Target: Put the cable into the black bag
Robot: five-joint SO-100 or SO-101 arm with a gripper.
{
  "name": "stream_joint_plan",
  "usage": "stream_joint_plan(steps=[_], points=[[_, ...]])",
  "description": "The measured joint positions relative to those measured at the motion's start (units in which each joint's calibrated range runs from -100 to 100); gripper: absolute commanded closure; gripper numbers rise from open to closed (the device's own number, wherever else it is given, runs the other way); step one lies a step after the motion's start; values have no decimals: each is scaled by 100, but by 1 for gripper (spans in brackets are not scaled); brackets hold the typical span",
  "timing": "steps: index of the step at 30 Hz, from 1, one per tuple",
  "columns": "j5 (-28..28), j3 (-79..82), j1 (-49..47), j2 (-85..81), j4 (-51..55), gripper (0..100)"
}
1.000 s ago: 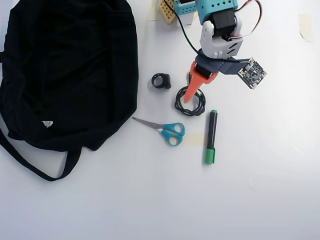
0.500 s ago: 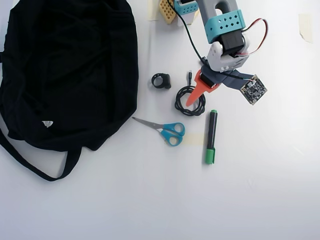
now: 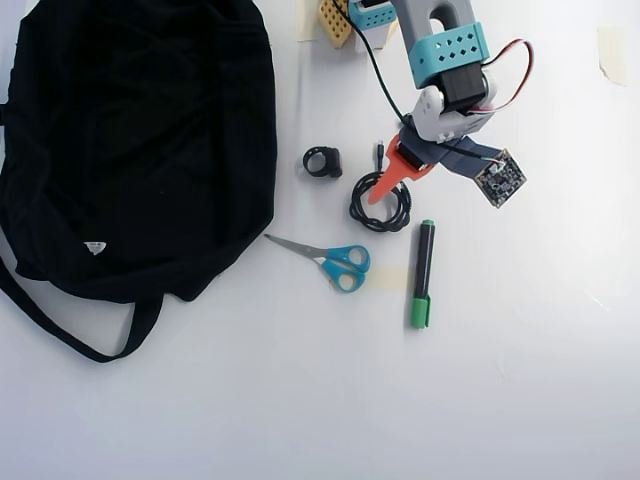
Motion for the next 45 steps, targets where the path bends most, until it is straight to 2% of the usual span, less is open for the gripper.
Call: stream_joint_plan(steps=[4,8,18,45], points=[[5,16,0,0,-69,65],[5,165,0,8,-395,68],[5,786,-7,191,-1451,68],[5,802,147,249,-1511,68]])
